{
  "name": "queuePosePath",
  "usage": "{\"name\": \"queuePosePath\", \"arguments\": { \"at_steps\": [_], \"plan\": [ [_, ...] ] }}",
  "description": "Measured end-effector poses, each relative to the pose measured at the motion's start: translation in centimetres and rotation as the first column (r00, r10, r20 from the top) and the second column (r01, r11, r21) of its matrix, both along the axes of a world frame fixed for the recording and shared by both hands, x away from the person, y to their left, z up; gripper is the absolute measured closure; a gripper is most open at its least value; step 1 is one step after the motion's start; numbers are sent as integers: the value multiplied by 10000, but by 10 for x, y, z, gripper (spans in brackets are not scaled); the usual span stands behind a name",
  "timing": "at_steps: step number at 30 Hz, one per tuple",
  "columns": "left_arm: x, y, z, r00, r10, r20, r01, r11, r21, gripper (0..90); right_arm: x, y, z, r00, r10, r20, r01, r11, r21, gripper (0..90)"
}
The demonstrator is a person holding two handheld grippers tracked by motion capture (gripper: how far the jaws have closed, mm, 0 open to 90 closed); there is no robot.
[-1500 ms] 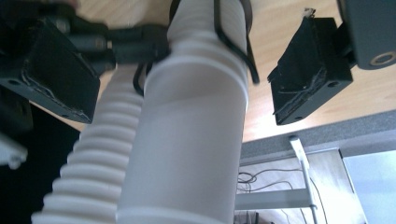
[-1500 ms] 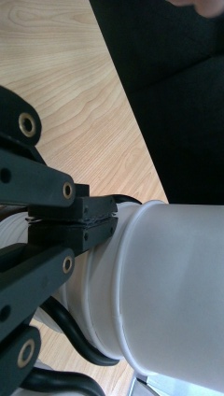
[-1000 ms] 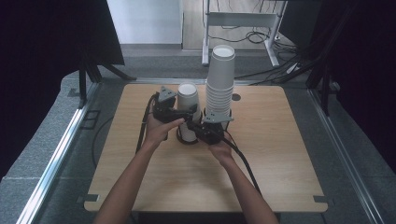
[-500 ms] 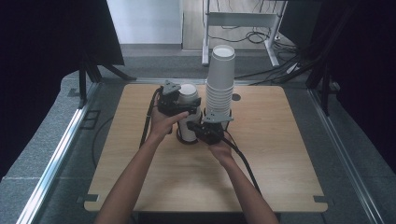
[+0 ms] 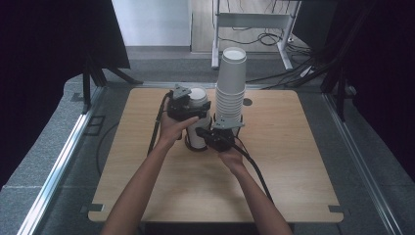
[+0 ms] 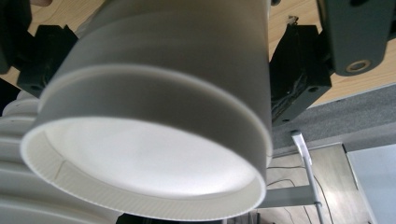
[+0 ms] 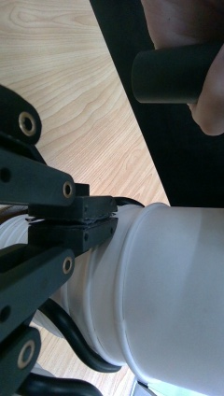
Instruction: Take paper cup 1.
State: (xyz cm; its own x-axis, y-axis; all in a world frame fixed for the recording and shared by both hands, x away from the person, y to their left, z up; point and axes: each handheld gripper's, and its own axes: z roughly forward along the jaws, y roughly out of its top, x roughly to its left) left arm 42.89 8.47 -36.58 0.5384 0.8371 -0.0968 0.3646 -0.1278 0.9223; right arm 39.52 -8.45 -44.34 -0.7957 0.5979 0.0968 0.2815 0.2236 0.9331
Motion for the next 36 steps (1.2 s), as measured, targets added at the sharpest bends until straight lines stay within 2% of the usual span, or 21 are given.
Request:
{"name": "queuePosePath", "arguments": {
  "at_steps": [7,13,19,22,25,29,30,33,34,35,36],
  "plan": [
    [0,-1,-4,10000,39,-6,-39,10000,8,143,0,0,0,10000,22,0,-22,10000,-20,875],
    [2,1,-15,9995,-63,-294,61,9999,-88,128,0,0,0,10000,15,-8,-15,10000,1,873],
    [1,1,-14,9999,-96,-101,97,10000,16,149,0,0,0,10000,12,8,-11,10000,-12,872],
    [1,3,-14,9997,-221,-37,221,9997,-60,155,0,0,0,10000,21,-1,-21,10000,-6,872],
    [0,6,-9,9995,-262,191,271,9984,-487,160,0,0,0,10000,15,-22,-14,10000,23,872],
    [-1,8,-1,9992,-328,237,345,9965,-765,161,1,0,0,10000,28,-12,-28,10000,-24,873],
    [-2,9,7,9987,-328,399,362,9954,-885,162,1,0,0,10000,25,-19,-25,10000,-23,872],
    [-4,10,14,9977,-299,605,355,9949,-940,162,1,0,0,10000,30,-11,-30,10000,-36,872],
    [-6,10,20,9964,-286,800,365,9945,-986,162,1,0,0,10000,8,-6,-8,10000,-29,873],
    [-6,10,20,9964,-286,800,365,9945,-986,162,1,0,0,10000,14,-4,-14,10000,-38,873],
    [-9,11,29,9940,-279,1054,395,9933,-1090,162,1,0,0,10000,19,1,-19,10000,-44,873]
  ]
}}
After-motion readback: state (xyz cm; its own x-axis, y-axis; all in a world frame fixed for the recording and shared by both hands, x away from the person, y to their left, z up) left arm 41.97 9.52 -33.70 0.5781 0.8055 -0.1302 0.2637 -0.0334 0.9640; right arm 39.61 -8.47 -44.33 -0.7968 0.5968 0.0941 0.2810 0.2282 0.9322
